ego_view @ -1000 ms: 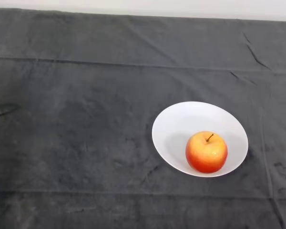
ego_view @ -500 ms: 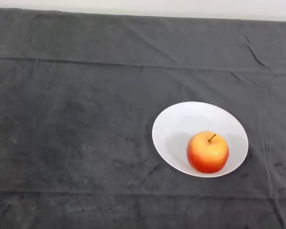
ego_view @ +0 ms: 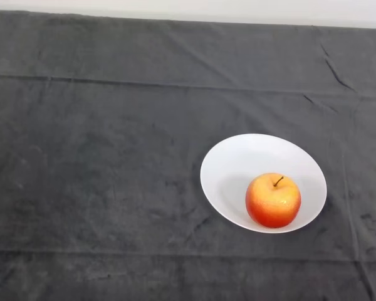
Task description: Move the apple to the plate
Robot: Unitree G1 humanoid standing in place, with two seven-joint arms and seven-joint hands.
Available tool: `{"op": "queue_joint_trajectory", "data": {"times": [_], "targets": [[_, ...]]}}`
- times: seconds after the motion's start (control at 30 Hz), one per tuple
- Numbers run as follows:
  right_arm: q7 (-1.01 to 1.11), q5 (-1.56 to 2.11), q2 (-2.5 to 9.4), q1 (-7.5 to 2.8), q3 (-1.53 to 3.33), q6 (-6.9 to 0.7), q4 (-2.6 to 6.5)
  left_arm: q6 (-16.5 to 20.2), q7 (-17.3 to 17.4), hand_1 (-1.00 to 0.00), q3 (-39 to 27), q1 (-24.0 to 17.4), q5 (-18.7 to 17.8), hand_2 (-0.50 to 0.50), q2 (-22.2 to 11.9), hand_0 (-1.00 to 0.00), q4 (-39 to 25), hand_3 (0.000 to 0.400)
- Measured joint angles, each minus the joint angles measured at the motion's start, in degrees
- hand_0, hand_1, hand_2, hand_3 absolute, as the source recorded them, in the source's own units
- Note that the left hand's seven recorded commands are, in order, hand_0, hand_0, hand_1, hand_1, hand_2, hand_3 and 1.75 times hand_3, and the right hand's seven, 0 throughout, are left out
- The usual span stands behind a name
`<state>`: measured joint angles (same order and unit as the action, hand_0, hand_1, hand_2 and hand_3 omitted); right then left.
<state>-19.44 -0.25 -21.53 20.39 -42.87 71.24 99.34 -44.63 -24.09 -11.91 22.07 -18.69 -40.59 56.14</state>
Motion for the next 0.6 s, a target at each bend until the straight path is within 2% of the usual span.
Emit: {"op": "queue_joint_trajectory", "data": {"times": [0.6], "targets": [[0.0,0.0,-0.01,-0.01,0.0,0.0,0.01,-0.62,1.45,0.0,-0.62,0.19,3.32,0.0,0.04,0.0,0.36,0.0]]}}
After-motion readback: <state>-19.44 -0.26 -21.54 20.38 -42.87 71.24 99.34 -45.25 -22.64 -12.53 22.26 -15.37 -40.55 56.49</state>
